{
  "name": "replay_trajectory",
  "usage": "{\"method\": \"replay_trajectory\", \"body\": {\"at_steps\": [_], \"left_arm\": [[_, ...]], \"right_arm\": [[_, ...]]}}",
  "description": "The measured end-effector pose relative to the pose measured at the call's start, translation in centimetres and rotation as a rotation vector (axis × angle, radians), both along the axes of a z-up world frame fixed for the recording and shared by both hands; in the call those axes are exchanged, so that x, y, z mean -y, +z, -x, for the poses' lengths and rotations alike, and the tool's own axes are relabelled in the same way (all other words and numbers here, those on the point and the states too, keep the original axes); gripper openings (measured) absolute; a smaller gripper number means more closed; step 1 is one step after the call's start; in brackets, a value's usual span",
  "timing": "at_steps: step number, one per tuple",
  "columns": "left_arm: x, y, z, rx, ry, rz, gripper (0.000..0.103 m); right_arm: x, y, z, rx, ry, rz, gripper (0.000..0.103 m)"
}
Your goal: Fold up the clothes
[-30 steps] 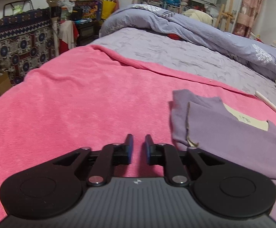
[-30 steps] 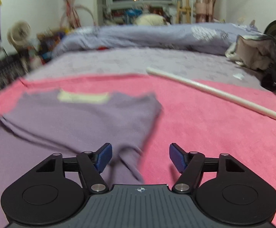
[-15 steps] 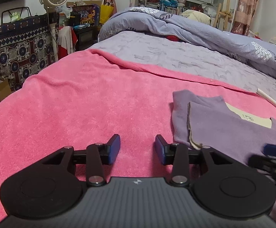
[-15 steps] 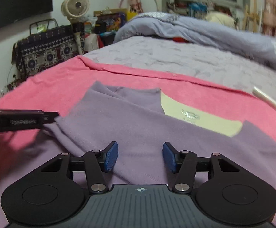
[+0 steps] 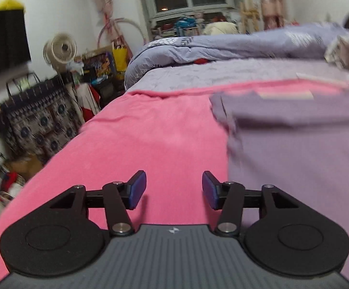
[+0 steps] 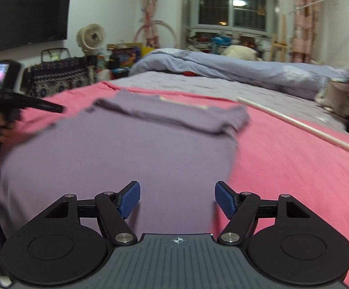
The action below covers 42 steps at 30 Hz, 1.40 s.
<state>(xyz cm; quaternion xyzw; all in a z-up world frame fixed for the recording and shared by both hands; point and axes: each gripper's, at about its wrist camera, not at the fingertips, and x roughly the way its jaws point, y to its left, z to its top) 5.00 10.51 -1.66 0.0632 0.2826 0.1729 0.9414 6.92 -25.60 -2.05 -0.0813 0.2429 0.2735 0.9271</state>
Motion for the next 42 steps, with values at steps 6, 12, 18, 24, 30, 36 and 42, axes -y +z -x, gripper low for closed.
{"method": "replay_trajectory", "body": {"at_steps": [6, 12, 18, 24, 30, 36, 42], "left_arm": [[3.4, -0.8, 9.5, -0.080, -0.112, -0.137, 0.062], [6.5, -3.0, 13.9, -0.208, -0.232, -0.331, 0.068], [7.8, -4.7, 13.7, -0.221, -0.267, -0.369, 0.068], [8.2, -5.1, 12.8, -0.191, -0.251, -0.366, 0.069], [8.6, -5.4, 12.0, -0.172, -0.245, -0.371, 0.069], [8.9, -6.5, 14.5, -0.244, -0.335, -0.432, 0.069], [9.2, -6.8, 13.0, -0.229, -0.327, -0.409, 0.069]], "right_arm": [[-2.5, -1.0, 3.9, 0.006, 0.094, -0.020, 0.073], [-7.2, -1.1, 5.5, 0.026, 0.217, -0.040, 0.074], [-10.4, -1.2, 6.0, 0.027, 0.275, -0.039, 0.080], [-10.7, -1.0, 6.4, 0.016, 0.273, -0.037, 0.081], [-10.6, -1.3, 6.8, 0.013, 0.274, -0.041, 0.081], [-10.3, -1.4, 6.8, -0.002, 0.281, -0.050, 0.082], [-10.4, -1.5, 6.7, -0.006, 0.283, -0.049, 0.084]]}}
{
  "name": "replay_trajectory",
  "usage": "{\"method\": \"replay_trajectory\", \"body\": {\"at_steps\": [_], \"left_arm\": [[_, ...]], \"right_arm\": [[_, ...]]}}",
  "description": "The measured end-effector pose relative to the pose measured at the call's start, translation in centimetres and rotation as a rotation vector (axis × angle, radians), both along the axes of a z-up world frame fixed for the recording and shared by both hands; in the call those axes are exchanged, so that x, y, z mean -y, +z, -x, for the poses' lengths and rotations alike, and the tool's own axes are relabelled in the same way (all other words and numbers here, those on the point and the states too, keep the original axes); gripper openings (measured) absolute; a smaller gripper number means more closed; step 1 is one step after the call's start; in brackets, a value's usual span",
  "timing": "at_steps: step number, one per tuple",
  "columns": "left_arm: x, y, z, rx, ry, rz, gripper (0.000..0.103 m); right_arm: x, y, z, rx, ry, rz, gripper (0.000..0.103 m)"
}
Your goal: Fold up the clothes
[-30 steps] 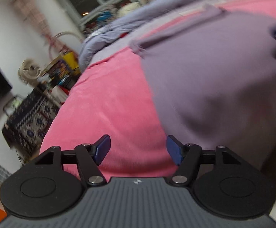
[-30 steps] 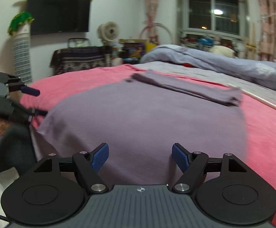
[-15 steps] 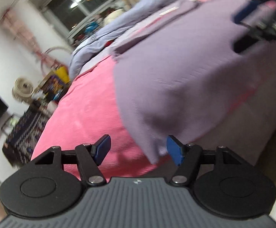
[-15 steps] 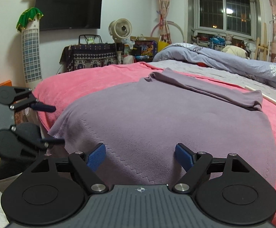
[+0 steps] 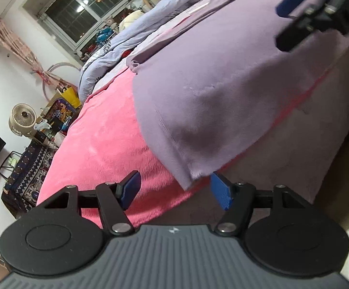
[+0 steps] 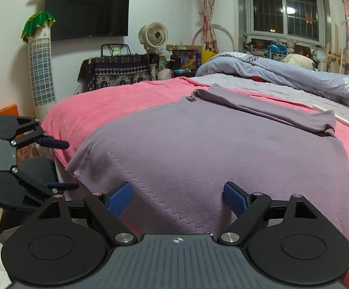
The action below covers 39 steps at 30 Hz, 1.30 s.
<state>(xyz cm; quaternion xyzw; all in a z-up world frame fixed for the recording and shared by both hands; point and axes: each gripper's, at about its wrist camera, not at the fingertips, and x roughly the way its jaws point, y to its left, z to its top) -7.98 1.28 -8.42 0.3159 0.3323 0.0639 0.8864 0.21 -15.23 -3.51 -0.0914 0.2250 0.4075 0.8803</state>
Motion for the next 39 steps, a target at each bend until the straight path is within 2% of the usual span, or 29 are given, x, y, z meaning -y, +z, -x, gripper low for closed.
{"method": "replay_trajectory", "body": {"at_steps": [11, 19, 24, 27, 37, 38, 39], "left_arm": [[-0.5, -1.0, 0.0, 0.001, 0.047, -0.033, 0.063], [-0.4, 0.5, 0.4, 0.044, 0.035, 0.017, 0.063], [-0.7, 1.4, -0.4, 0.094, 0.077, 0.083, 0.063], [-1.2, 2.0, -0.8, 0.109, 0.115, 0.141, 0.063], [-2.1, 3.3, 0.5, 0.152, 0.162, 0.186, 0.063], [-2.3, 3.3, 0.2, 0.150, 0.168, 0.198, 0.063], [-2.5, 3.4, -0.1, 0.146, 0.174, 0.213, 0.063]], "right_arm": [[0.2, -0.1, 0.2, -0.006, 0.001, -0.003, 0.086], [0.3, 0.0, 0.2, -0.009, 0.000, -0.003, 0.086], [0.3, -0.1, 0.2, -0.015, 0.000, -0.020, 0.087], [-0.2, -0.1, 0.6, -0.025, 0.027, -0.038, 0.087], [-1.8, -0.3, 1.8, -0.059, 0.117, -0.099, 0.087], [-2.2, -0.4, 1.9, -0.067, 0.147, -0.103, 0.079], [-2.9, -0.4, 2.1, -0.080, 0.208, -0.103, 0.063]]}}
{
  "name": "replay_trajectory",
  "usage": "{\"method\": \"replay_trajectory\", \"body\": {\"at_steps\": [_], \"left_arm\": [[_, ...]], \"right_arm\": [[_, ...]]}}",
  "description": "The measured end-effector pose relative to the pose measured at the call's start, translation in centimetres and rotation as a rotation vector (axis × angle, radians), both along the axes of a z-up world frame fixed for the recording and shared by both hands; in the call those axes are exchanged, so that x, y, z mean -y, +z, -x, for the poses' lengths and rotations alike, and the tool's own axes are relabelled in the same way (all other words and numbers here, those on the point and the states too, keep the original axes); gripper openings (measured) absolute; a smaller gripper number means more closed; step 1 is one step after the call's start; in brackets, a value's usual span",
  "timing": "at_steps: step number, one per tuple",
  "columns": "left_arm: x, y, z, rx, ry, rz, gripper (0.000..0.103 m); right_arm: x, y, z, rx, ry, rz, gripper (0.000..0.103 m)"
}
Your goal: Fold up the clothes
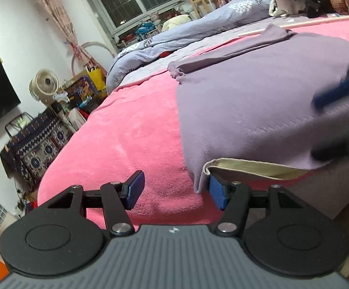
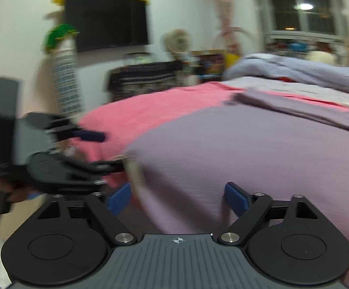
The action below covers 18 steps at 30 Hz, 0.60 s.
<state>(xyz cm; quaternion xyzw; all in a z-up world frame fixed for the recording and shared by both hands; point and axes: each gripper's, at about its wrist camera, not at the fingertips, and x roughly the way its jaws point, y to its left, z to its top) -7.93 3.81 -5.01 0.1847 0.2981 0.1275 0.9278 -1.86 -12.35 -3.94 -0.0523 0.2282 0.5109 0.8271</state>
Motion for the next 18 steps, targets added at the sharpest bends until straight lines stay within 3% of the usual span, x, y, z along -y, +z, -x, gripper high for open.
{"method": "replay_trajectory", "body": {"at_steps": [2, 8, 10, 11, 15, 18], "left_arm": [[-0.5, 0.0, -0.5, -0.008, 0.007, 0.033, 0.063], [-1.1, 0.2, -0.3, -0.009, 0.009, 0.074, 0.064], [-1.1, 0.2, -0.1, -0.010, 0.006, 0.075, 0.064], [-1.0, 0.2, 0.1, -0.009, 0.001, 0.066, 0.064], [-0.3, 0.5, 1.1, 0.000, -0.049, 0.015, 0.063], [-0.2, 1.4, 2.0, 0.003, -0.149, 0.075, 0.063]], "right_arm": [[-1.5, -0.3, 0.4, 0.005, 0.070, 0.025, 0.044], [-5.0, -1.8, 1.7, 0.159, 0.085, 0.176, 0.042], [-5.7, -2.5, 2.2, 0.243, 0.068, 0.242, 0.022], [-5.8, -2.6, 2.4, 0.269, 0.060, 0.258, 0.006], [-5.1, -1.4, 2.2, 0.276, 0.026, 0.223, 0.005], [-4.5, -0.5, 2.1, 0.282, 0.001, 0.197, 0.005]]}}
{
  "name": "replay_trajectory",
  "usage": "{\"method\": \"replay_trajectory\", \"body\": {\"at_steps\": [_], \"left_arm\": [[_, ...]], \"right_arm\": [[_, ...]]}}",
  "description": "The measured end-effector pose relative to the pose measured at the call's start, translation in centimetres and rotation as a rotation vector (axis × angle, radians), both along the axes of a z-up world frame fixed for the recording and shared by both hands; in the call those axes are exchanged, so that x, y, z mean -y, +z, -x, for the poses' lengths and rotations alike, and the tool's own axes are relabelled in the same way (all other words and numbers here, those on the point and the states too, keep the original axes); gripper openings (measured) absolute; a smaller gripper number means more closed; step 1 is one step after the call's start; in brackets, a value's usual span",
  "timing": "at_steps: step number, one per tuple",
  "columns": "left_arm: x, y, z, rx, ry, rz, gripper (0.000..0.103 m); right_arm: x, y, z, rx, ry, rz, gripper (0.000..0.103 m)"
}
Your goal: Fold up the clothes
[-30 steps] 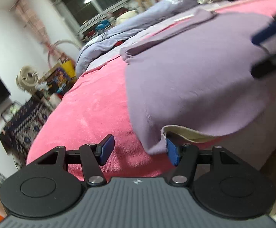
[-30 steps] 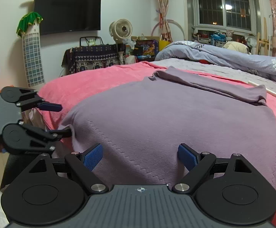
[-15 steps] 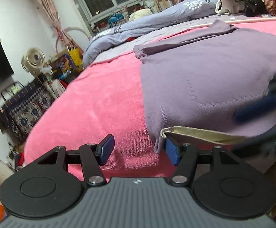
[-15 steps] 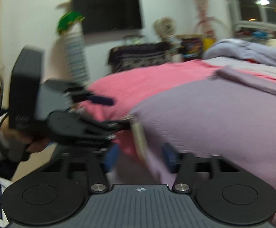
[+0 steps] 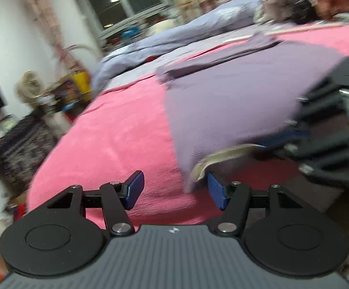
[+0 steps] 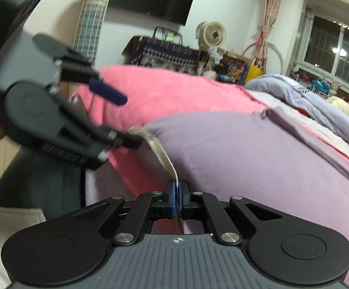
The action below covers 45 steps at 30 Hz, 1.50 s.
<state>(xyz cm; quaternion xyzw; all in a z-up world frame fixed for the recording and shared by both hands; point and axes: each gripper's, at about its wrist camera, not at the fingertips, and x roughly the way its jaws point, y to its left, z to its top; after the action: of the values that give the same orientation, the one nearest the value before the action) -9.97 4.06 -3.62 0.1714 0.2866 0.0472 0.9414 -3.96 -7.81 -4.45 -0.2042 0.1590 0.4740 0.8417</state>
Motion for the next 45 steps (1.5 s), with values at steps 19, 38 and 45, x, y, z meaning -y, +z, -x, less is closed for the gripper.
{"method": "replay_trajectory", "body": {"at_steps": [19, 38, 45], "left_arm": [[-0.9, -2.7, 1.8, 0.037, -0.208, -0.223, 0.076], [-0.4, -2.8, 0.0, 0.074, -0.114, -0.183, 0.077], [-0.7, -2.2, -0.3, 0.084, -0.051, -0.137, 0.077]], "right_arm": [[0.9, -0.5, 0.8, -0.008, 0.139, 0.069, 0.020], [1.4, -1.0, 1.7, -0.001, 0.092, -0.016, 0.054], [1.0, -1.0, 1.5, 0.054, 0.059, -0.021, 0.055]]}}
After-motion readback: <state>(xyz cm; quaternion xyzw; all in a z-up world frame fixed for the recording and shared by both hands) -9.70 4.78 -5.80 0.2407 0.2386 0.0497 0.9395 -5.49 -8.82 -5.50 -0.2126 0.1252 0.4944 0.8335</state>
